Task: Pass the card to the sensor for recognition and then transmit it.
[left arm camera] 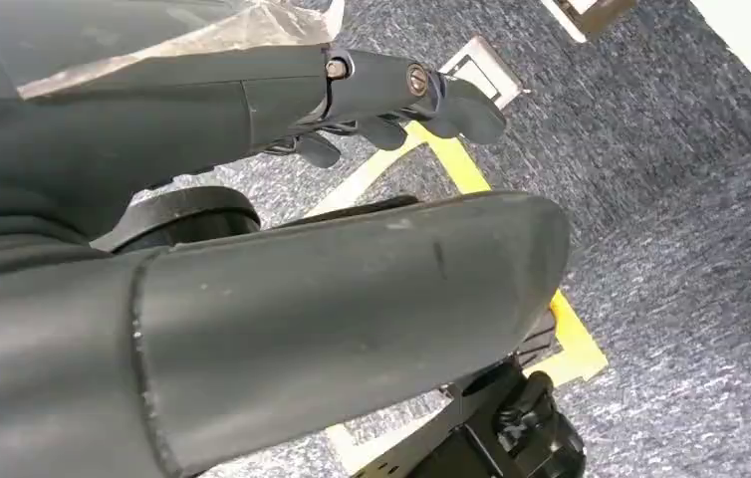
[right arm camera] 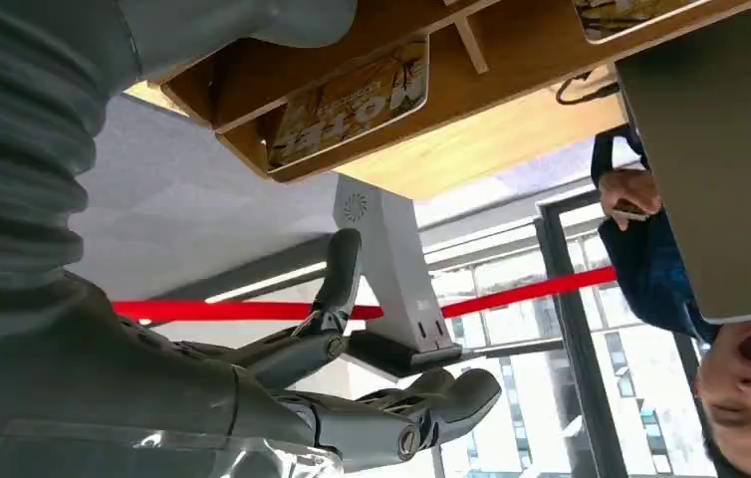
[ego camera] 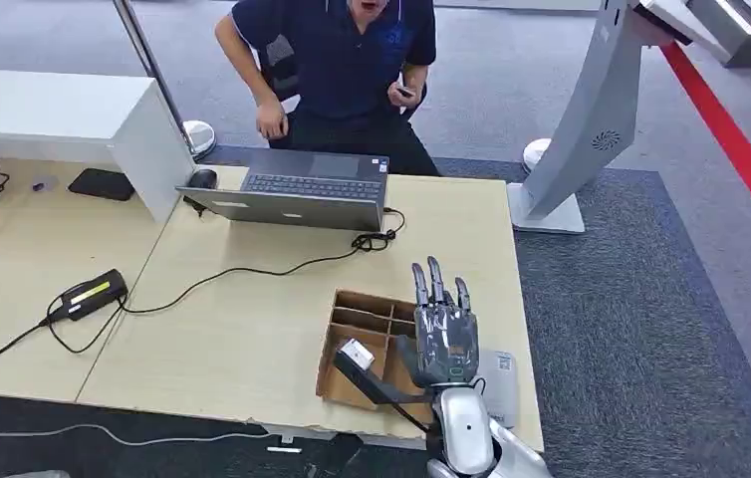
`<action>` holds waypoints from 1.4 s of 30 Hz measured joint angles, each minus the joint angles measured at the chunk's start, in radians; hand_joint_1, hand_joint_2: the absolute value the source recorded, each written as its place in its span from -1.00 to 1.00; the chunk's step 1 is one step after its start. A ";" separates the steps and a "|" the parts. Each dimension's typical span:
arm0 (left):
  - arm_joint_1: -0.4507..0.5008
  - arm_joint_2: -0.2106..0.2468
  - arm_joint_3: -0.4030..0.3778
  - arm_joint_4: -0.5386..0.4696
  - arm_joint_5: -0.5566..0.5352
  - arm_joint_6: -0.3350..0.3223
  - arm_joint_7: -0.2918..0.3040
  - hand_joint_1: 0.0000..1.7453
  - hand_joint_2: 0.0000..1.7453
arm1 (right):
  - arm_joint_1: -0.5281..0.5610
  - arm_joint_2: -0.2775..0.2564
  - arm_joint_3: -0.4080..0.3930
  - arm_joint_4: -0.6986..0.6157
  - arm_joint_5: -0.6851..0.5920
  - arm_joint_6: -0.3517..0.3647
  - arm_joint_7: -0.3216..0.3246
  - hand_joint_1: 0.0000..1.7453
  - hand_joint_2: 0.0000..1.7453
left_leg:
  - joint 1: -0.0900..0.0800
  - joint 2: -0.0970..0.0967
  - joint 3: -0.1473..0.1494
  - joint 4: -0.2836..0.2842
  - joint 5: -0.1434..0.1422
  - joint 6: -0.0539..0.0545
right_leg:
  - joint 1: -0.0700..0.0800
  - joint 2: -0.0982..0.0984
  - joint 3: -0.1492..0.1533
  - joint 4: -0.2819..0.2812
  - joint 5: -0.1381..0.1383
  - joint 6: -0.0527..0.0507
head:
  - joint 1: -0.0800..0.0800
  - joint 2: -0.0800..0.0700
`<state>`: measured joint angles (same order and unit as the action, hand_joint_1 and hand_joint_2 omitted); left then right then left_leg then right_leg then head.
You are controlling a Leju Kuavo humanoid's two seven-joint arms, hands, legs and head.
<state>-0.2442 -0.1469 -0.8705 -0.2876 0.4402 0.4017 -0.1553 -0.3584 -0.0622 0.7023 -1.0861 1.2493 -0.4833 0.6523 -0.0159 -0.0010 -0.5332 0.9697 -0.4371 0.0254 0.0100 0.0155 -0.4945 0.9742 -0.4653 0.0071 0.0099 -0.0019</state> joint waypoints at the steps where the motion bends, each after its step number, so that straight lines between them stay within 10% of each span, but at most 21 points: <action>1: 0.000 0.000 0.000 0.000 0.000 0.000 0.000 -1.00 -1.00 | 0.000 0.000 0.000 0.000 0.000 0.000 0.000 -1.00 1.00 | 0.000 0.000 0.000 0.000 0.000 0.000 | 0.000 0.000 0.000 0.000 0.000 0.000 | 0.000 0.000; 19: 0.000 0.000 0.000 0.000 0.000 0.000 0.000 -1.00 -1.00 | -0.007 0.000 0.002 0.002 -0.003 -0.003 0.000 -1.00 1.00 | 0.000 0.000 0.000 0.000 0.000 0.000 | 0.000 0.000 0.000 0.000 0.000 0.000 | 0.000 0.000; 23: 0.000 0.000 0.000 0.000 0.000 0.000 0.000 -1.00 -1.00 | -0.010 0.002 0.002 0.006 -0.007 -0.003 0.000 -0.38 1.00 | 0.000 0.000 0.000 0.000 0.000 0.000 | 0.000 0.000 0.000 0.000 0.000 0.000 | 0.000 0.000; 30: 0.000 0.000 0.000 0.000 0.000 0.000 0.000 -1.00 -1.00 | -0.014 0.003 0.002 0.009 -0.010 -0.003 0.000 -0.08 1.00 | 0.000 0.000 0.000 0.000 0.000 0.000 | 0.000 0.000 0.000 0.000 0.000 0.000 | 0.000 0.000; 42: 0.000 0.000 0.000 0.000 0.000 0.001 0.000 -1.00 -1.00 | -0.014 0.003 0.002 0.010 -0.012 -0.003 0.000 -0.26 1.00 | 0.000 0.000 0.000 0.000 0.000 0.000 | 0.000 0.000 0.000 0.000 0.000 0.000 | 0.000 0.000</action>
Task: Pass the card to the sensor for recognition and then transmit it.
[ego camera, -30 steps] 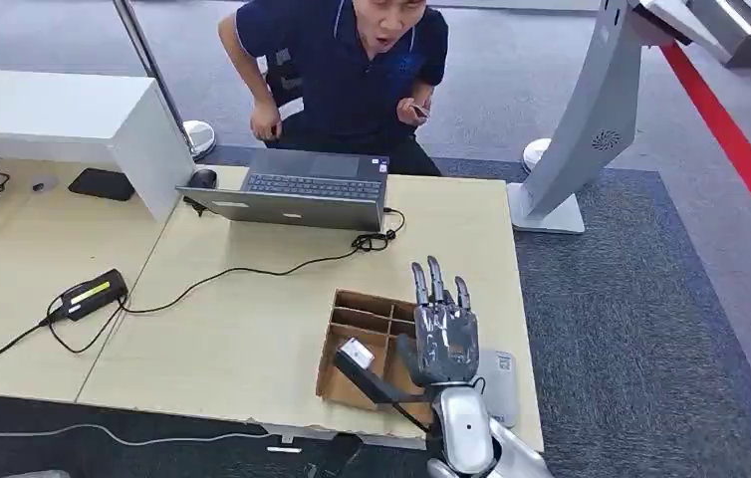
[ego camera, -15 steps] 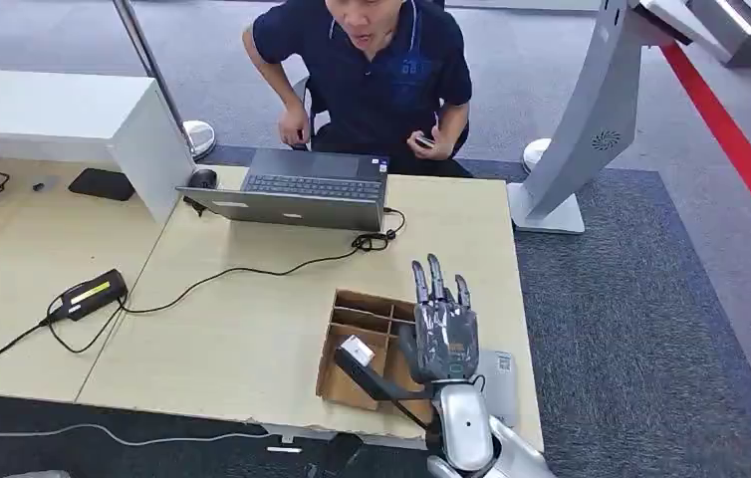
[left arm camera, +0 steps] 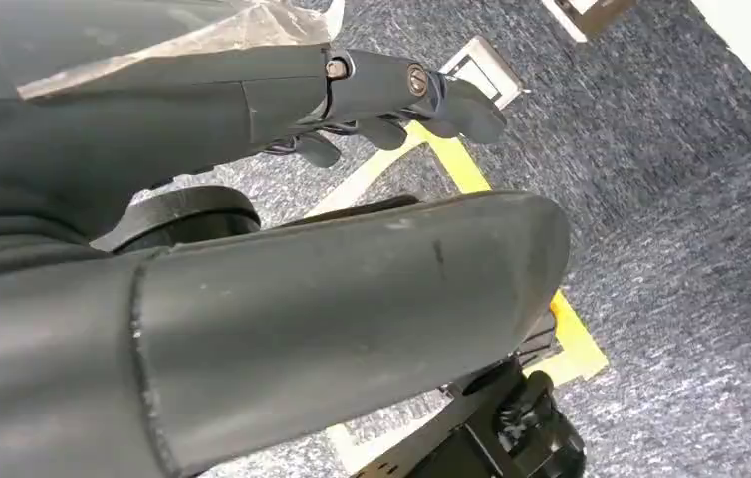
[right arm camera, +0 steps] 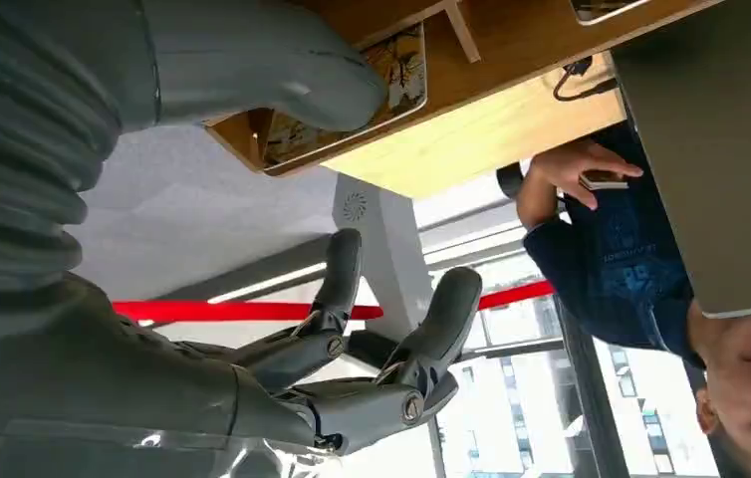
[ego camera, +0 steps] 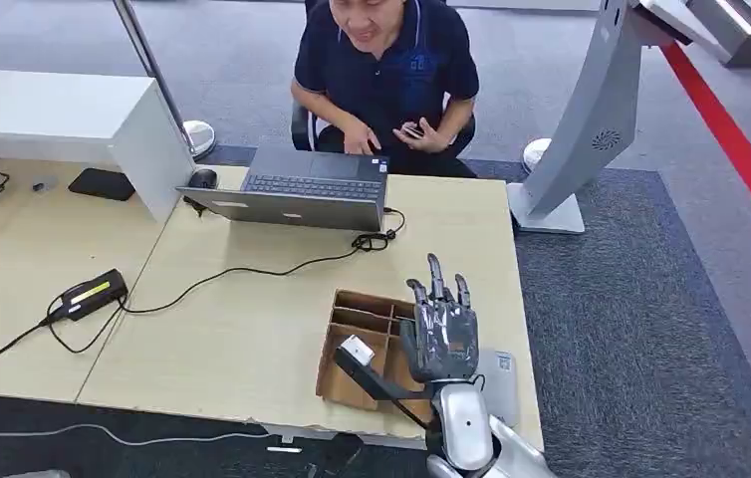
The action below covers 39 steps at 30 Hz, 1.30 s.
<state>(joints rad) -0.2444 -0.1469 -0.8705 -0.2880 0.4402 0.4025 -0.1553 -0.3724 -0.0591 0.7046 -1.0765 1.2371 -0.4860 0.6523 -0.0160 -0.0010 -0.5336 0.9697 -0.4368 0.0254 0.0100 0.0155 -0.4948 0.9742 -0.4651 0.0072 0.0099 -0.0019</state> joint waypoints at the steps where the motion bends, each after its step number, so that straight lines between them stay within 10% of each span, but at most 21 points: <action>1: 0.000 0.000 0.000 0.000 0.000 0.000 0.000 -1.00 -1.00 | 0.000 0.000 0.000 0.000 0.000 0.000 0.000 -0.20 1.00 | 0.000 0.000 0.000 0.000 0.000 0.000 | 0.000 0.000 0.000 0.000 0.000 0.000 | 0.000 0.000; 4: 0.000 0.000 0.000 0.000 0.000 0.000 0.000 -1.00 -1.00 | 0.000 0.000 0.000 0.000 0.000 0.000 0.000 -0.58 1.00 | 0.000 0.000 0.000 0.000 0.000 0.000 | 0.000 0.000 0.000 0.000 0.000 0.000 | 0.000 0.000; 39: 0.000 0.000 0.000 0.000 0.000 0.003 0.000 -1.00 -1.00 | 0.001 0.002 0.014 0.000 -0.010 -0.002 0.000 -0.76 1.00 | 0.000 0.000 -0.001 0.000 0.000 0.000 | 0.000 0.000 -0.001 0.000 0.000 0.000 | 0.000 0.000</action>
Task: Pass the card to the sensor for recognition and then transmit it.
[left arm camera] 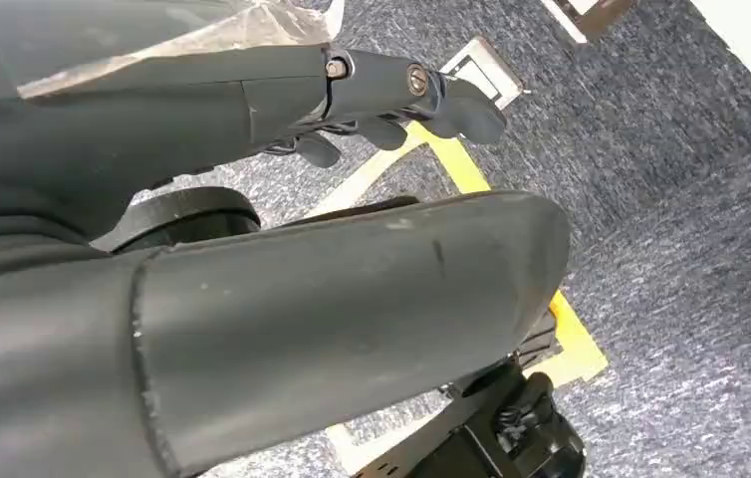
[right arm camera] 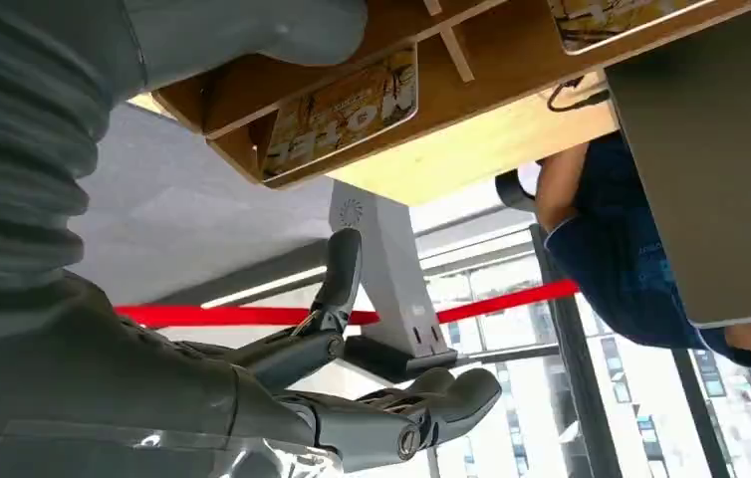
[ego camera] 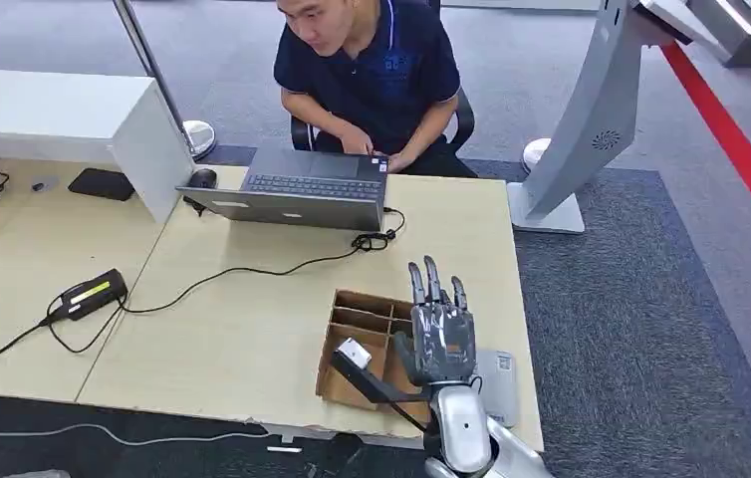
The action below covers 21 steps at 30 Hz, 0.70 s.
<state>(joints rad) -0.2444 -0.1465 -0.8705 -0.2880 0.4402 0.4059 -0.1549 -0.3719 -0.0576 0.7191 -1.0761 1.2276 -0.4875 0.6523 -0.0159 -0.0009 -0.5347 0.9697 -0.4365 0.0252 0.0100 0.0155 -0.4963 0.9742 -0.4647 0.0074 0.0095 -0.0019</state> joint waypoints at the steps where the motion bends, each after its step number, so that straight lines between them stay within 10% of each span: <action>1: 0.000 0.000 0.000 0.000 0.000 0.000 0.000 -1.00 -1.00 | 0.000 0.000 0.000 0.000 -0.001 0.000 0.000 -0.78 1.00 | 0.000 0.000 0.000 0.000 0.000 0.000 | 0.000 0.000 0.000 0.000 0.000 0.000 | 0.000 0.000; 21: 0.000 0.000 0.000 0.000 0.000 0.003 0.000 -1.00 -1.00 | 0.002 0.000 0.006 0.016 -0.020 -0.009 0.000 -0.80 1.00 | 0.000 0.000 -0.001 0.000 0.001 0.000 | 0.000 0.000 -0.001 0.000 0.001 0.000 | 0.000 0.000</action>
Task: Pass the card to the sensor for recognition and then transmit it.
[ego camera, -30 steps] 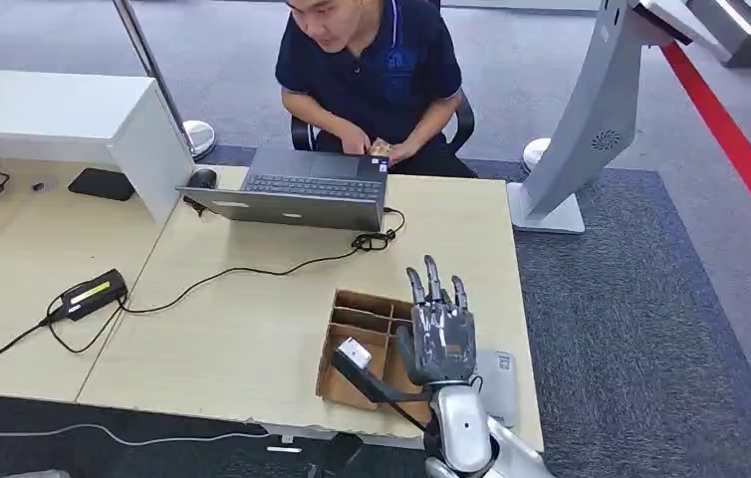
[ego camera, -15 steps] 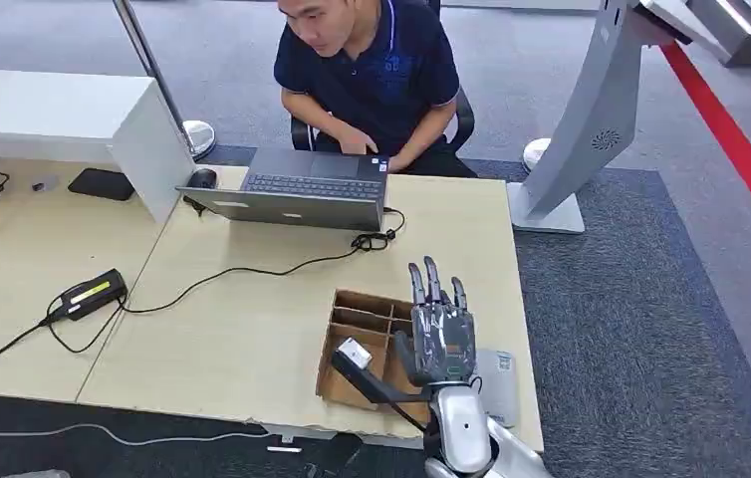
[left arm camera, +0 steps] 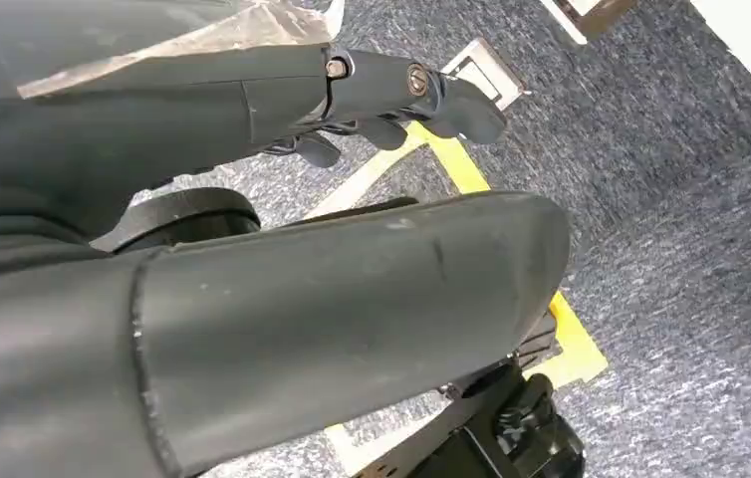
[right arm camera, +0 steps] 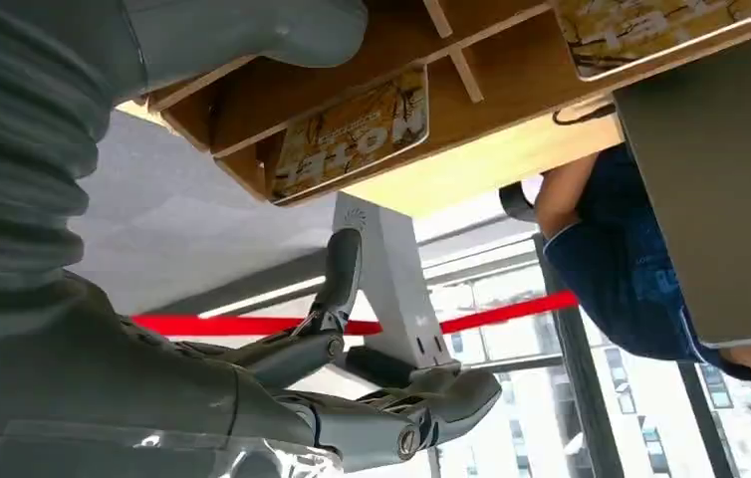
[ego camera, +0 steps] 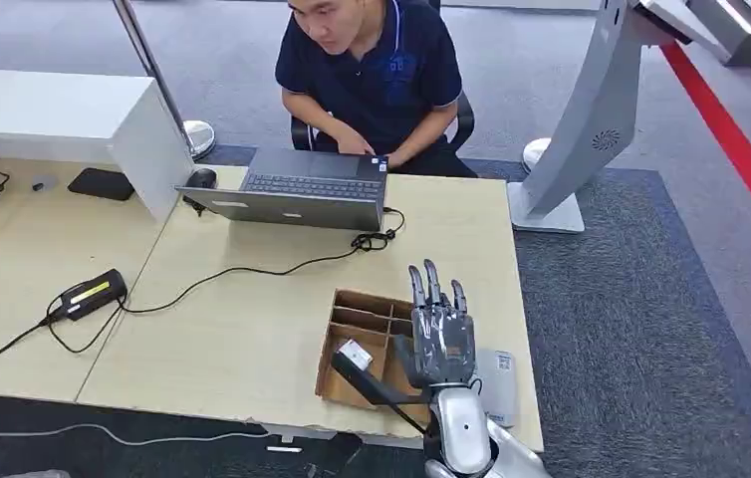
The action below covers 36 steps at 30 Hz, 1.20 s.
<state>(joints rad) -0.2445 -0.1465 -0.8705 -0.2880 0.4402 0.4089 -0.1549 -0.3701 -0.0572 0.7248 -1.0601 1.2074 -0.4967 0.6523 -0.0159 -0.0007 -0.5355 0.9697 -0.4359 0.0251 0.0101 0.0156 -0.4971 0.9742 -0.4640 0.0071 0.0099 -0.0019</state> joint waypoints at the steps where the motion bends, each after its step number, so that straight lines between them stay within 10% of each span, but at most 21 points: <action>1: 0.000 0.000 0.000 0.000 0.000 0.000 0.000 -1.00 -1.00 | 0.000 0.000 0.000 0.002 0.000 0.000 0.000 -0.82 1.00 | 0.000 0.000 0.000 0.000 0.000 0.000 | 0.000 0.000 0.000 0.000 0.000 0.000 | 0.000 0.000; 12: 0.000 0.000 0.000 0.000 0.000 0.003 0.003 -1.00 -1.00 | -0.001 0.001 0.001 0.023 -0.009 -0.006 0.000 -0.82 1.00 | 0.000 0.000 0.000 0.000 0.000 0.000 | 0.000 0.000 0.000 0.000 0.000 0.000 | 0.000 0.000; 17: 0.000 0.000 0.000 0.000 0.000 0.004 0.003 -1.00 -1.00 | -0.001 0.001 0.001 0.032 -0.012 -0.007 0.000 -0.26 1.00 | 0.000 0.000 0.000 0.000 0.000 0.000 | 0.000 0.000 0.000 0.000 0.000 0.000 | 0.000 0.000; 19: 0.000 0.000 0.000 0.000 0.000 0.005 0.003 -1.00 -1.00 | -0.001 0.001 0.001 0.033 -0.012 -0.007 0.000 0.40 1.00 | 0.000 0.000 0.000 0.000 0.000 0.000 | 0.000 0.000 0.000 0.000 0.001 0.000 | 0.000 0.000; 32: 0.000 0.000 0.000 0.000 0.000 0.005 0.003 -1.00 -1.00 | -0.002 0.006 0.001 0.044 -0.016 -0.008 0.000 0.52 1.00 | 0.000 0.000 -0.001 0.000 0.000 0.000 | 0.000 0.000 -0.001 0.000 0.001 0.000 | 0.000 0.000; 36: 0.000 0.000 0.000 -0.001 0.000 0.006 0.003 -1.00 -1.00 | -0.002 0.009 0.001 0.048 -0.017 -0.009 0.000 1.00 1.00 | 0.000 0.000 -0.001 0.000 0.000 0.000 | 0.000 0.000 -0.001 0.000 0.001 0.000 | 0.000 0.000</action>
<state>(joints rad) -0.2449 -0.1465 -0.8701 -0.2888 0.4402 0.4147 -0.1518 -0.3720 -0.0485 0.7259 -1.0117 1.1902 -0.5058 0.6523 -0.0158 -0.0005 -0.5365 0.9697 -0.4356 0.0251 0.0101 0.0156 -0.4982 0.9742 -0.4634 0.0072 0.0099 -0.0019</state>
